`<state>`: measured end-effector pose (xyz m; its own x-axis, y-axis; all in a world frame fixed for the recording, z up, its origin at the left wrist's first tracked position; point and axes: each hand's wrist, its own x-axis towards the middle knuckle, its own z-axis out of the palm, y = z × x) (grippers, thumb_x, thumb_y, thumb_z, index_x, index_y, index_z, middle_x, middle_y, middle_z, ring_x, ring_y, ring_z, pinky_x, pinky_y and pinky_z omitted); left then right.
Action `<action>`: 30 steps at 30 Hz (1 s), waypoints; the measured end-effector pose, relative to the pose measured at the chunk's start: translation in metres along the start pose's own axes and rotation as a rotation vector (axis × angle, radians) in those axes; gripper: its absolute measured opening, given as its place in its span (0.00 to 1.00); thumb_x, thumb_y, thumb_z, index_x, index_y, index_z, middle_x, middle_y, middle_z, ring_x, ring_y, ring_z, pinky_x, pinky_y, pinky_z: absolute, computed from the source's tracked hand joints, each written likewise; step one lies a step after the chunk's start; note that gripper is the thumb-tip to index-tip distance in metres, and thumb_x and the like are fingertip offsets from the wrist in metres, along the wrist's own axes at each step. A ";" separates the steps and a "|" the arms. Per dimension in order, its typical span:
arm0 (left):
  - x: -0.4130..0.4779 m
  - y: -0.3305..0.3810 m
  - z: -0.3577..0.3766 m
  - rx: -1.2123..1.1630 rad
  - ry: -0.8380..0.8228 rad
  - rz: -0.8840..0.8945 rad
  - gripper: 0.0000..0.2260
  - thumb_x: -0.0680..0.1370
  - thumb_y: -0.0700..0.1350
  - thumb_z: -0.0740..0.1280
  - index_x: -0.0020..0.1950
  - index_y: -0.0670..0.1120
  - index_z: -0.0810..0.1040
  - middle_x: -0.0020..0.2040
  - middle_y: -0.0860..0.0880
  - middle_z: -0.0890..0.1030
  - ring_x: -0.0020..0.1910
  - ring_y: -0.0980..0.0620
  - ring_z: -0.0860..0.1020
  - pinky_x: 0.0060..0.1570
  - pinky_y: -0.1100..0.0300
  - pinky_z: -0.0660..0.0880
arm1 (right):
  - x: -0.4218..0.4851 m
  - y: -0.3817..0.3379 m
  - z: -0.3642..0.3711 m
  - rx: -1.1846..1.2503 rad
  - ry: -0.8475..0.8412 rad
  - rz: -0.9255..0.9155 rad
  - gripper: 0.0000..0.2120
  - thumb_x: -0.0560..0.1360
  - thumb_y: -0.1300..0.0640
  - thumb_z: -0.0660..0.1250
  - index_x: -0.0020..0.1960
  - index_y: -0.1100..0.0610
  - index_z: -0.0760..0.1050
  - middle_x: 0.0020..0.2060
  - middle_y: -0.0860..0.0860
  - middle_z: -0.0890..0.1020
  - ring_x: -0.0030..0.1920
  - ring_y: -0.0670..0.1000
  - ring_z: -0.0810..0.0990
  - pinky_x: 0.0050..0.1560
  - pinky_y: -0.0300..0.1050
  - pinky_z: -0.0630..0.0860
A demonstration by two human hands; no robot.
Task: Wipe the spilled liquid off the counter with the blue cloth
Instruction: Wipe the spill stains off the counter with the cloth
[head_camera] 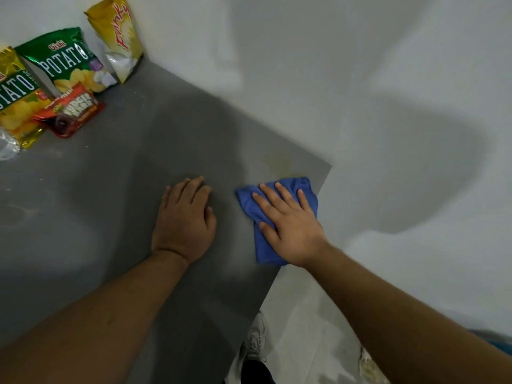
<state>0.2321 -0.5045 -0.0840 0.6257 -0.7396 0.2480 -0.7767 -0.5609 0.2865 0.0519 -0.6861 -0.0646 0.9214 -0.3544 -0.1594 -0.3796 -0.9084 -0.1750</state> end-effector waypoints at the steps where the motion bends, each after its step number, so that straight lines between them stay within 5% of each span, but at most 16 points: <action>1: 0.000 0.000 -0.001 -0.001 0.000 -0.001 0.21 0.76 0.47 0.62 0.67 0.43 0.79 0.73 0.42 0.77 0.70 0.37 0.74 0.74 0.36 0.66 | 0.009 -0.010 0.001 -0.016 -0.003 0.048 0.31 0.84 0.39 0.46 0.84 0.45 0.48 0.84 0.45 0.50 0.84 0.53 0.44 0.81 0.63 0.40; 9: -0.001 0.001 -0.002 0.007 -0.011 -0.005 0.21 0.76 0.47 0.61 0.67 0.44 0.79 0.73 0.43 0.77 0.71 0.38 0.75 0.75 0.38 0.66 | -0.027 0.005 0.001 0.015 -0.046 -0.156 0.29 0.85 0.39 0.48 0.84 0.42 0.48 0.84 0.42 0.49 0.83 0.48 0.42 0.82 0.59 0.40; 13: -0.001 0.001 -0.001 0.011 -0.027 -0.011 0.21 0.77 0.48 0.60 0.67 0.45 0.79 0.73 0.44 0.77 0.71 0.39 0.74 0.75 0.38 0.66 | 0.003 0.040 -0.008 -0.016 -0.033 -0.014 0.30 0.84 0.36 0.45 0.84 0.42 0.48 0.84 0.42 0.50 0.84 0.50 0.44 0.81 0.65 0.45; 18: -0.001 0.002 -0.001 0.024 -0.023 -0.015 0.21 0.77 0.48 0.61 0.68 0.44 0.79 0.73 0.44 0.77 0.72 0.39 0.74 0.75 0.38 0.66 | 0.055 -0.002 -0.009 -0.060 -0.024 0.072 0.33 0.82 0.35 0.40 0.84 0.45 0.44 0.84 0.47 0.47 0.83 0.55 0.42 0.81 0.63 0.39; 25: -0.001 0.002 -0.002 -0.002 0.005 -0.007 0.20 0.77 0.47 0.62 0.66 0.44 0.80 0.72 0.44 0.78 0.70 0.39 0.75 0.74 0.38 0.68 | 0.004 0.025 -0.011 -0.039 -0.095 -0.228 0.29 0.85 0.36 0.44 0.84 0.40 0.44 0.83 0.41 0.46 0.83 0.47 0.39 0.82 0.58 0.38; 30: 0.000 0.003 -0.002 0.007 -0.002 -0.010 0.20 0.77 0.48 0.62 0.66 0.45 0.80 0.72 0.44 0.77 0.71 0.40 0.74 0.75 0.38 0.68 | 0.050 0.051 -0.020 -0.028 -0.051 -0.045 0.31 0.82 0.34 0.41 0.84 0.40 0.44 0.83 0.42 0.46 0.84 0.51 0.42 0.81 0.59 0.37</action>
<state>0.2302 -0.5053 -0.0819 0.6332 -0.7349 0.2430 -0.7709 -0.5707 0.2828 0.0807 -0.7544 -0.0616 0.9320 -0.3016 -0.2011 -0.3344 -0.9294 -0.1562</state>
